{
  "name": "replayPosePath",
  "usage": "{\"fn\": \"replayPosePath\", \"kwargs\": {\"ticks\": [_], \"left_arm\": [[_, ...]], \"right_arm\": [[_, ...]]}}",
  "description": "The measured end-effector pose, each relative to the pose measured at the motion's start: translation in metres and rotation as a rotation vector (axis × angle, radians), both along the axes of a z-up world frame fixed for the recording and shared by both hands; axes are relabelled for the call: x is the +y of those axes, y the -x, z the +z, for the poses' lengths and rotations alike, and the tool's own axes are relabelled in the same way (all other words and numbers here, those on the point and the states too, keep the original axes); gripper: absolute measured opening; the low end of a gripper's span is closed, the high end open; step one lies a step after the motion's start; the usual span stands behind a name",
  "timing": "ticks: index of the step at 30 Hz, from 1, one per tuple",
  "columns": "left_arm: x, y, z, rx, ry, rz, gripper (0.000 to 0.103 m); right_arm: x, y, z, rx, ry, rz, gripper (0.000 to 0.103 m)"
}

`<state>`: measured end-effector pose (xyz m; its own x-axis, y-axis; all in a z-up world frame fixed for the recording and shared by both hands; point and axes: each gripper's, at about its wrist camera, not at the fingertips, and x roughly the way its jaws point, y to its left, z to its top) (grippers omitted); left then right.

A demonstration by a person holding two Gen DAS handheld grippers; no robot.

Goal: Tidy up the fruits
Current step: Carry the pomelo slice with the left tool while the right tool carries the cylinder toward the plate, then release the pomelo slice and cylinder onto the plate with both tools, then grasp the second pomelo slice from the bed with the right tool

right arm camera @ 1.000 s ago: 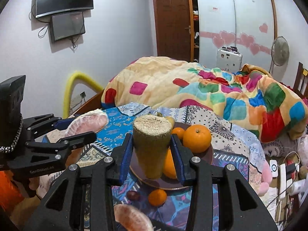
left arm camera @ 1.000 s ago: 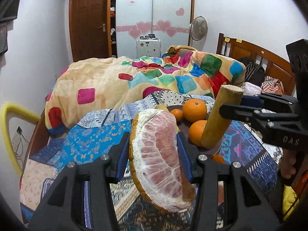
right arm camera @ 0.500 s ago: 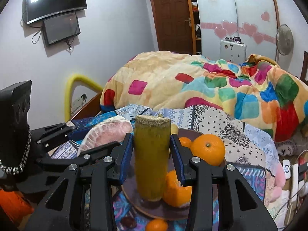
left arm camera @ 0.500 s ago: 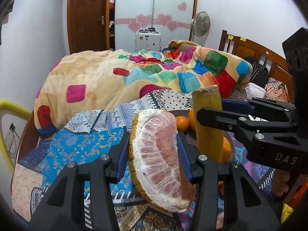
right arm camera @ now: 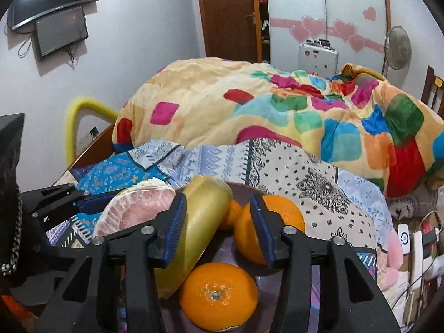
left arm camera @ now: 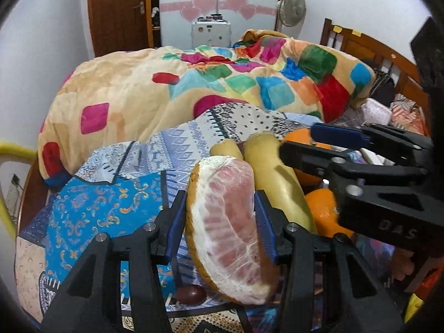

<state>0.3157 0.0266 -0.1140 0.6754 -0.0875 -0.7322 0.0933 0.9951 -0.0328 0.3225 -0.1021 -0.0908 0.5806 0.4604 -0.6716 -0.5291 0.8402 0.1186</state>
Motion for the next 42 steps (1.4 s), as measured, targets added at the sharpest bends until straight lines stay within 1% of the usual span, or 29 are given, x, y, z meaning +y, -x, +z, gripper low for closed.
{"fn": "replayPosePath", "kwargs": {"ticks": [2, 6, 8, 11, 17, 20, 22, 26, 30, 34, 39, 42], "left_arm": [[0.000, 0.000, -0.001, -0.001, -0.009, 0.003, 0.048], [0.005, 0.001, -0.001, 0.021, 0.014, 0.011, 0.048], [0.008, 0.005, 0.002, 0.018, 0.022, 0.014, 0.048], [0.008, 0.017, 0.011, -0.003, 0.021, 0.009, 0.050], [0.008, 0.047, 0.029, -0.027, 0.003, -0.002, 0.050], [0.009, 0.068, 0.038, -0.045, -0.017, 0.003, 0.051], [0.011, 0.082, 0.042, -0.048, -0.020, 0.006, 0.052], [0.011, 0.110, 0.046, -0.056, -0.027, 0.010, 0.056], [0.010, 0.140, 0.042, -0.055, -0.043, 0.004, 0.059], [0.008, 0.162, 0.031, -0.039, -0.048, -0.005, 0.060], [0.007, 0.183, 0.015, -0.017, -0.041, -0.010, 0.060], [0.008, 0.193, 0.007, -0.010, -0.036, -0.005, 0.060]], "right_arm": [[-0.004, 0.002, -0.001, -0.004, 0.004, 0.001, 0.046], [-0.014, 0.007, 0.000, -0.002, -0.001, -0.002, 0.046], [-0.019, 0.013, 0.002, -0.009, 0.000, -0.001, 0.046], [-0.024, 0.024, 0.008, -0.024, 0.009, 0.004, 0.046], [-0.032, 0.057, 0.021, -0.081, 0.034, 0.019, 0.047], [-0.037, 0.077, 0.028, -0.117, 0.041, 0.025, 0.053], [-0.041, 0.093, 0.031, -0.136, 0.035, 0.025, 0.060], [-0.043, 0.114, 0.031, -0.136, 0.031, 0.040, 0.061], [-0.046, 0.137, 0.022, -0.125, 0.036, 0.057, 0.065], [-0.045, 0.156, 0.004, -0.096, 0.056, 0.083, 0.065], [-0.039, 0.169, -0.020, -0.055, 0.082, 0.126, 0.065], [-0.035, 0.170, -0.032, -0.022, 0.087, 0.143, 0.065]]}}
